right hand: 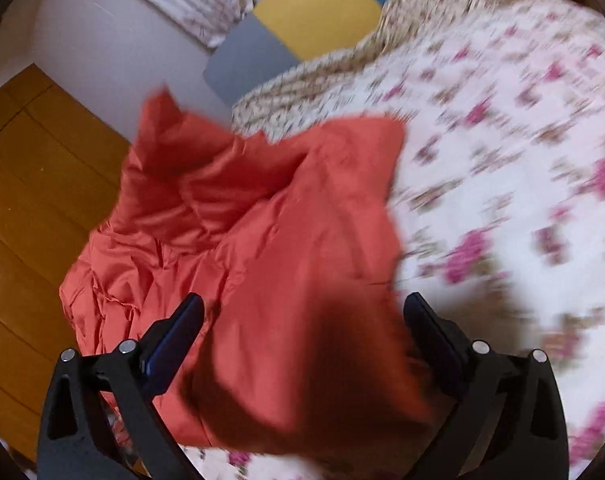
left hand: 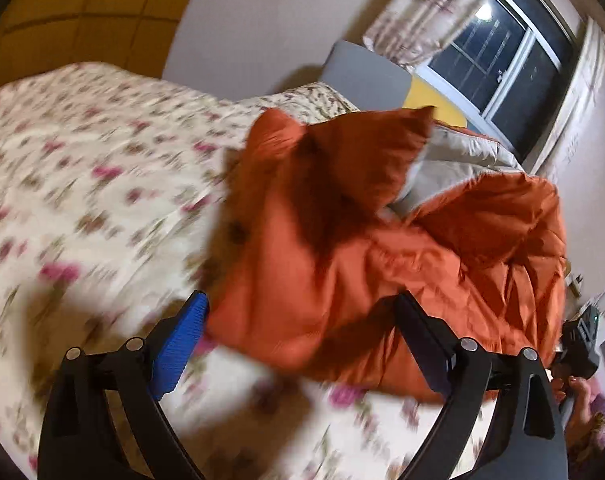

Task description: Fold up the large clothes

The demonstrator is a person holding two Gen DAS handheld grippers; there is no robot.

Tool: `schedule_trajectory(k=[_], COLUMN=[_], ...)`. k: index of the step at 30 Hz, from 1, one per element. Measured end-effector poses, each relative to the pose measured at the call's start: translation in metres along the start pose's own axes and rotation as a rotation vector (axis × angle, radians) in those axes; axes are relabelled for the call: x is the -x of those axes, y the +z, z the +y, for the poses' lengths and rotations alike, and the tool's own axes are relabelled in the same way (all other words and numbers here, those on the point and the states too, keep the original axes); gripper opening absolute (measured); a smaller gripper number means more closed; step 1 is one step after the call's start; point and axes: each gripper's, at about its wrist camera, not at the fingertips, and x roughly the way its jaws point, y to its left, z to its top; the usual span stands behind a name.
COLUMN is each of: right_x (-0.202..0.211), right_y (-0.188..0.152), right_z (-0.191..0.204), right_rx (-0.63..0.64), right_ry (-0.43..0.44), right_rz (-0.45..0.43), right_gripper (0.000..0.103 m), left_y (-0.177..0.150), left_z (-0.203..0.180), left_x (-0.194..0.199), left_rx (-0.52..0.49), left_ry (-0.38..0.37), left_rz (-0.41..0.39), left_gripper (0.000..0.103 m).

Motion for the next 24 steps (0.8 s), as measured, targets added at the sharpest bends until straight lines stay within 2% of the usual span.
schedule_trajectory(k=[2,3,4,5,7,9,12,18,21,23,24], right_x=[-0.006,-0.006,-0.006,-0.005,0.000,0.006,0.022,0.059,0.085,0.099,0.103], right_y=[-0.001,-0.002,-0.003,-0.005,-0.010,-0.014,-0.022,-0.040,-0.060,-0.074,-0.078], right_z=[0.007,0.007,0.005,0.003,0.001,0.000,-0.003,-0.008,-0.009,-0.012,-0.013], right_rx=[0.032,0.018,-0.010,-0.022,-0.017,-0.016,-0.011,0.008,0.031,0.029,0.026], right_ry=[-0.048,-0.031,0.007,0.021,0.037,0.046,0.055,0.060,0.050,0.042,0.033], right_rz=[0.004,0.010,0.023,0.028,0.033,0.038,0.044,0.068,0.078,0.079,0.076], right_gripper=[0.090,0.074,0.057,0.053,0.042,0.038,0.036,0.036,0.036,0.040,0.045], left_y=[0.011,0.013,0.014,0.013,0.011,0.008,0.001,-0.020,-0.037,-0.045,-0.051], left_z=[-0.001,0.003,0.004,0.003,-0.007,-0.010,-0.008,-0.013,-0.015,-0.017,-0.019], left_x=[-0.028,-0.037,-0.044,-0.046,-0.046,-0.041,-0.032,-0.001,0.021,0.030,0.036], left_rx=[0.018,0.041,0.063,0.060,0.008,-0.007,0.003,-0.011,-0.017,-0.032,-0.044], left_ry=[0.037,0.032,0.019,0.017,0.013,-0.021,-0.061,-0.114,-0.136,-0.136,-0.134], left_rz=[0.066,0.094,0.114,0.115,0.126,0.147,0.166,0.202,0.216,0.222,0.221], left_gripper=[0.094,0.093,0.084,0.079,0.052,0.040,0.032,0.031,0.031,0.031,0.031])
